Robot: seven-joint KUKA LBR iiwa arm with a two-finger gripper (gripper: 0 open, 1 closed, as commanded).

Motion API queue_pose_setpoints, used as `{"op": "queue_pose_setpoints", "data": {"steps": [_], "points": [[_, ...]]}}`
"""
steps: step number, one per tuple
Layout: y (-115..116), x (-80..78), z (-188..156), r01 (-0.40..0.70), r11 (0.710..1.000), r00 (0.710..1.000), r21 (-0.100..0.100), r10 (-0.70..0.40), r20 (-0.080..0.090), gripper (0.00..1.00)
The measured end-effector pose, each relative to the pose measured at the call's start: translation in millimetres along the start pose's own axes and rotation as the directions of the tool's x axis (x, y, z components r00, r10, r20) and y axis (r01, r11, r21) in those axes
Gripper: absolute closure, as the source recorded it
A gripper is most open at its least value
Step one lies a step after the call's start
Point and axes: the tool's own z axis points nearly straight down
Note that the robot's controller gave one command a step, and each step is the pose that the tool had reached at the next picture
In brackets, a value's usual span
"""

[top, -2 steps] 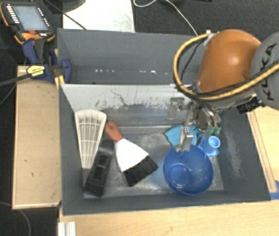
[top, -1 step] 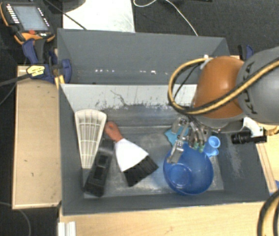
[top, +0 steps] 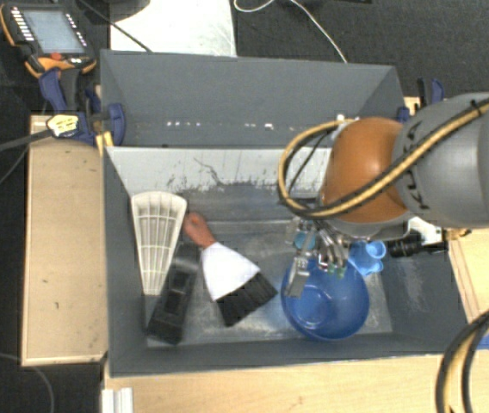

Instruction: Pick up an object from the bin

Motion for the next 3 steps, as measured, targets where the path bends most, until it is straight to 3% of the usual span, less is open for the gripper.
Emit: {"op": "queue_pose_setpoints", "data": {"steps": [1,3], "points": [[2.2,13.4,17.1,-0.249,0.968,0.968,0.005,0.249,-0.008,1.00],[2.1,13.4,17.1,-0.250,0.968,0.968,0.005,0.250,-0.008,1.00]]}}
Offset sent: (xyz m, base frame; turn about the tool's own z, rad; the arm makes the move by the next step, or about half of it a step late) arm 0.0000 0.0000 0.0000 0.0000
